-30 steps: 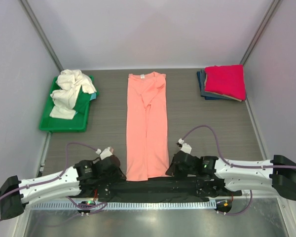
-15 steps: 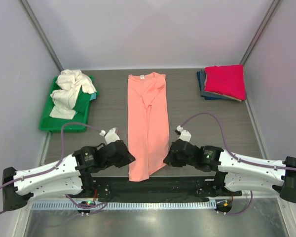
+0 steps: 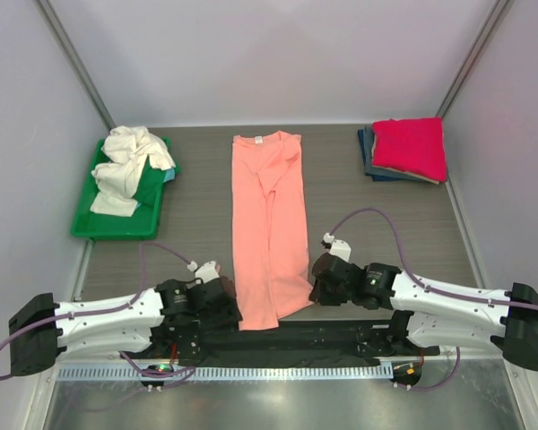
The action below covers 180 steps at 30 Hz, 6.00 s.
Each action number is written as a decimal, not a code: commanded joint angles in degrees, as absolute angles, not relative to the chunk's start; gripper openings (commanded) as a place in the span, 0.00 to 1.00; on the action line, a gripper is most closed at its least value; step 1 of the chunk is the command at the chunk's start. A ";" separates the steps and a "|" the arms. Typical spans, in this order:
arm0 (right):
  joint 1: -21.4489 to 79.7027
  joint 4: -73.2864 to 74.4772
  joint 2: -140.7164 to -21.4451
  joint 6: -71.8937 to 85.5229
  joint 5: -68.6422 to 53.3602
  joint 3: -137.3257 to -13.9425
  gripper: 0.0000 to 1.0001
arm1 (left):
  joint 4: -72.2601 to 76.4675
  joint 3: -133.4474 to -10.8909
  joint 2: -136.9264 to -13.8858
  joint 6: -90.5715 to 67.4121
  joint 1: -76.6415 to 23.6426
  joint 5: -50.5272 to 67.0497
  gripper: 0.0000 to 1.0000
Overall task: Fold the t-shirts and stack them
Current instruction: Fold the tshirt
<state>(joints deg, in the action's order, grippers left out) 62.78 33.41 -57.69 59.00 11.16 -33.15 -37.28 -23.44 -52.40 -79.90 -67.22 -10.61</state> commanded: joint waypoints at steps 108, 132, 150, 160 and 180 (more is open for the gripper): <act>19.68 17.32 -88.94 30.76 -25.75 -52.05 0.74 | -26.14 -58.03 -84.29 -44.20 -20.04 12.91 0.64; 22.50 8.17 -97.82 32.26 -25.66 -46.05 0.16 | -9.23 -38.85 -87.71 -49.57 -21.80 15.47 0.57; 22.50 12.38 -92.39 31.20 -23.74 -45.27 0.01 | -13.35 -37.88 -81.22 -50.10 -24.25 10.03 0.00; 22.67 31.78 -65.50 32.25 -26.11 -41.40 0.01 | -36.98 -38.58 -53.38 -59.40 -36.29 3.61 0.00; 23.55 44.74 -62.21 31.29 -14.68 -61.60 0.01 | -55.90 -62.30 -57.65 -56.52 -38.50 -6.94 0.00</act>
<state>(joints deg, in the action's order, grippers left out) 23.97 44.07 -58.65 34.48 -21.17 -57.04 -52.18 -59.02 -55.46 -59.55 -39.29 -0.93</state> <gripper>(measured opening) 0.082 0.011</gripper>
